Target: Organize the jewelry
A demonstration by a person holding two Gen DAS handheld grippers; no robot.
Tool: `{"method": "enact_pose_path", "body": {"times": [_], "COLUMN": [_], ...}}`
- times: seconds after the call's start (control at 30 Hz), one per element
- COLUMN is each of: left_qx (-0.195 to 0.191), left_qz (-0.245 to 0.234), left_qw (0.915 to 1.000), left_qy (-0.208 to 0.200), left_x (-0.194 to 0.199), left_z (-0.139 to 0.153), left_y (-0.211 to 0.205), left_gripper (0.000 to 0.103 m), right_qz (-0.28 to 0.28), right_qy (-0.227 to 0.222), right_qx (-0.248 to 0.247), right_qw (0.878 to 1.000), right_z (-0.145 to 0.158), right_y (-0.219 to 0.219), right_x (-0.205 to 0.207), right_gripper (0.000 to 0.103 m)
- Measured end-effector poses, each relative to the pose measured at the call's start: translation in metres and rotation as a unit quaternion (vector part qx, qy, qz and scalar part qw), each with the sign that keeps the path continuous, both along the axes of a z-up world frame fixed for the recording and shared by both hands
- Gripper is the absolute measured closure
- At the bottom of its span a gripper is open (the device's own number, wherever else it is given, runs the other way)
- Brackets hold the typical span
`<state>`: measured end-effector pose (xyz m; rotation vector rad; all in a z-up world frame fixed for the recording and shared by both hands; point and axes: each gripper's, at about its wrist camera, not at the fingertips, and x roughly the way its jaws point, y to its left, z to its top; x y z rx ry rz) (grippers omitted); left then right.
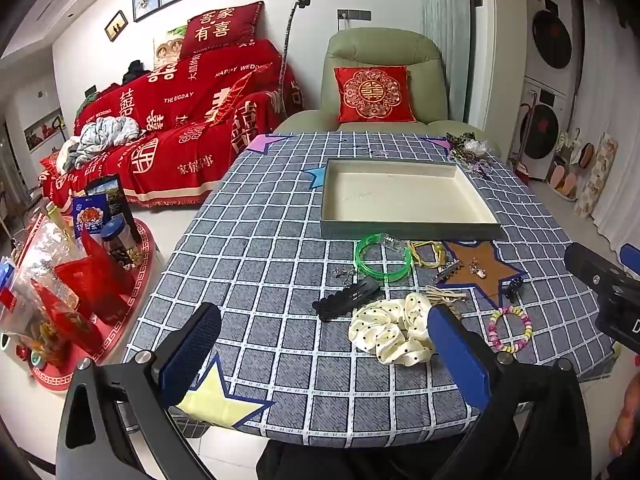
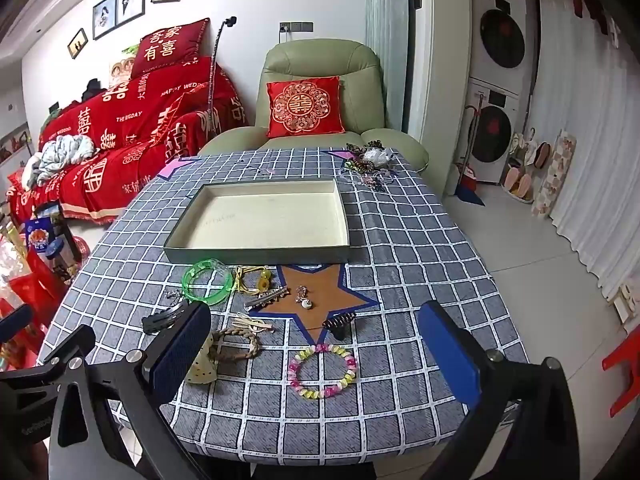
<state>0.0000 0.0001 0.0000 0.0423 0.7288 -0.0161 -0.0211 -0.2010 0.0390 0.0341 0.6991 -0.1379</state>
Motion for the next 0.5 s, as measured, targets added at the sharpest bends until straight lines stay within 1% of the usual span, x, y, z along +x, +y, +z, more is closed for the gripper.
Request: {"method": "enact_pose_path", "body": {"times": [0.5], "left_qx": [0.001], "left_qz": [-0.002], "left_qw": [1.0], "left_qy": [0.0], "left_x": [-0.001], "left_z": [0.0001], "left_y": [0.0005], "left_gripper": [0.0], "right_qz": [0.002], "right_qy": [0.0], "right_qx": [-0.001], "right_qw": [1.0], "right_z": [0.0043], "right_y": [0.0024], "right_x": [0.0016], "right_gripper": [0.0]}}
